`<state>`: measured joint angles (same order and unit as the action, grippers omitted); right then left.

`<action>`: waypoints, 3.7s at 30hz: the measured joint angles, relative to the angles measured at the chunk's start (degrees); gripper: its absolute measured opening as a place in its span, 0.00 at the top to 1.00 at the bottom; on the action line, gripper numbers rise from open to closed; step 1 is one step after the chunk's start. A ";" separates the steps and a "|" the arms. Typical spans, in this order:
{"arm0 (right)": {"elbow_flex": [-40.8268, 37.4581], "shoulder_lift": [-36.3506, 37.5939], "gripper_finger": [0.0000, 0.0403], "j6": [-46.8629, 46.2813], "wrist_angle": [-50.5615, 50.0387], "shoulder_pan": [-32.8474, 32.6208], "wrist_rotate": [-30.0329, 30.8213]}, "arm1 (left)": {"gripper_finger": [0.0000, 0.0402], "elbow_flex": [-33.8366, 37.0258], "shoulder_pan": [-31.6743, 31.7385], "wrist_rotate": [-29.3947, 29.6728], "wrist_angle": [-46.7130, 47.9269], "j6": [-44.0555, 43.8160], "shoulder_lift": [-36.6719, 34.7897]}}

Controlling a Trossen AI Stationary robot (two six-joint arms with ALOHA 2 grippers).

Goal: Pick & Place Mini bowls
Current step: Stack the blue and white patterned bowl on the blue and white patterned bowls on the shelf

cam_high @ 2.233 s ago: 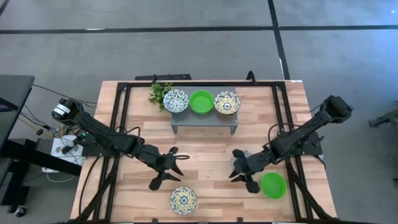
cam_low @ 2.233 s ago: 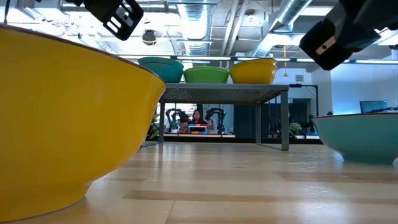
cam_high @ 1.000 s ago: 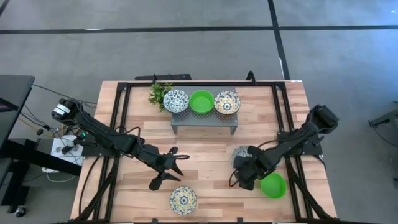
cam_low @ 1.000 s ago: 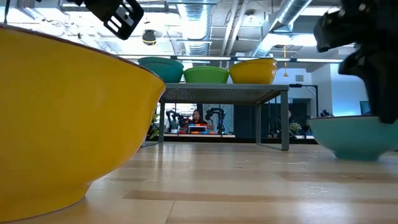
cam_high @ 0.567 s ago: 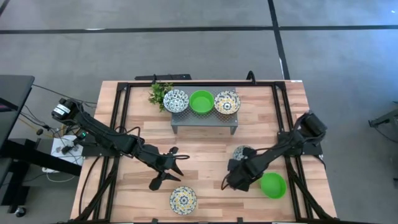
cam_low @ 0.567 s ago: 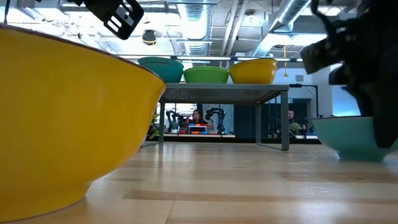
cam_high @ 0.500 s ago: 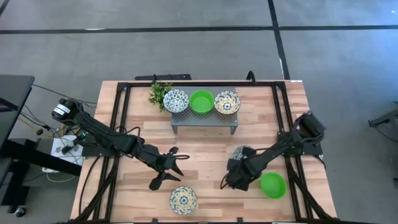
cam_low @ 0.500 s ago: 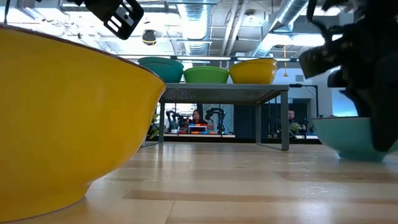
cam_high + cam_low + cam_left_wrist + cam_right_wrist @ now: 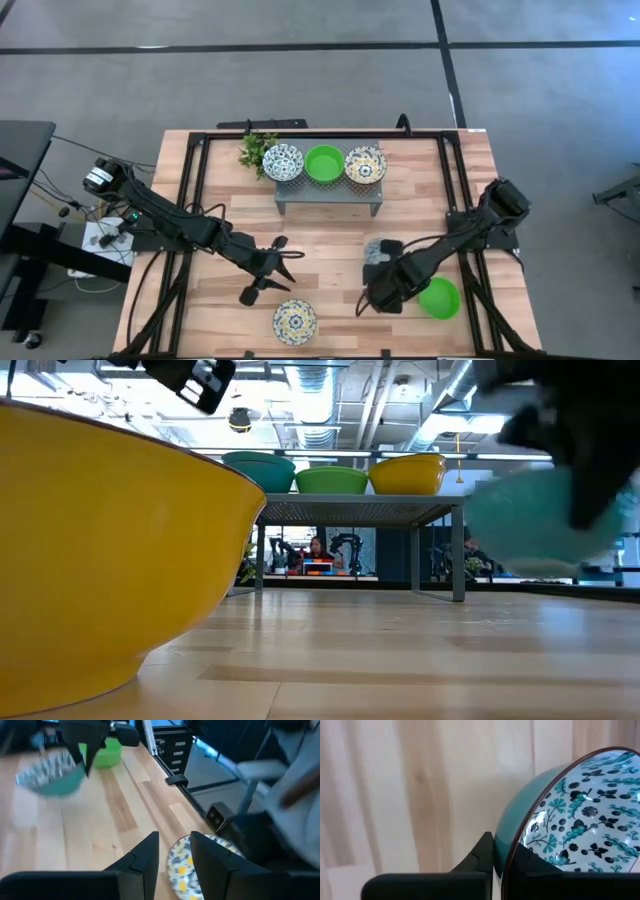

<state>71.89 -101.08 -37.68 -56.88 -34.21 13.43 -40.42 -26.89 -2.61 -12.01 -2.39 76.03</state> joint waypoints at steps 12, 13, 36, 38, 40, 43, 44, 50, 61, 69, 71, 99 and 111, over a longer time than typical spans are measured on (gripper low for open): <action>3.27 -0.54 0.97 43.07 23.67 5.02 4.07 | 0.68 0.00 2.18 0.99 0.00 23.80 0.00; 3.27 -0.67 0.97 45.14 24.81 6.03 3.44 | 0.66 0.00 2.54 1.05 0.00 24.71 0.00; 3.27 -3.12 0.96 64.52 30.58 13.00 -3.16 | 0.58 0.02 12.24 -2.68 1.20 32.01 4.31; 3.27 -3.12 0.95 68.85 32.30 13.00 -3.30 | 0.61 -0.02 12.22 -3.59 1.68 32.02 4.30; 3.23 -3.12 0.94 71.76 33.22 13.23 -3.30 | 0.63 -0.02 12.20 -4.04 1.84 32.00 4.28; 3.21 -3.12 0.94 73.56 33.29 13.88 -3.39 | 0.66 -0.02 12.18 -4.07 2.16 32.20 4.24; 3.19 -3.12 0.94 73.37 33.24 14.08 -3.47 | 0.67 -0.02 12.20 -4.07 2.26 32.25 4.24; 3.12 -3.15 0.93 74.27 33.98 14.49 -3.71 | 0.74 -0.02 12.17 -4.31 2.74 35.56 4.22; 8.80 -3.17 0.84 74.05 31.16 14.84 -2.85 | 0.80 0.09 12.15 -6.11 3.35 38.51 4.24; 12.25 -3.10 0.76 71.06 29.94 15.85 -2.84 | 0.90 0.09 12.17 -6.13 3.19 38.77 4.26; 13.24 -3.10 0.73 67.65 30.17 16.39 -2.80 | 0.92 0.08 12.22 -5.50 2.93 38.57 4.26; 26.12 -2.94 0.69 25.18 -10.68 14.08 -2.80 | 0.94 0.02 -1.48 30.55 11.43 30.38 -5.90; 14.51 -2.99 0.95 25.43 5.50 11.40 -6.08 | 0.93 -0.02 4.88 50.63 13.90 41.47 -21.77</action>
<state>86.39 -104.07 -12.25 -51.38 -22.81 7.35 -40.45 -22.01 48.02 1.89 39.07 54.26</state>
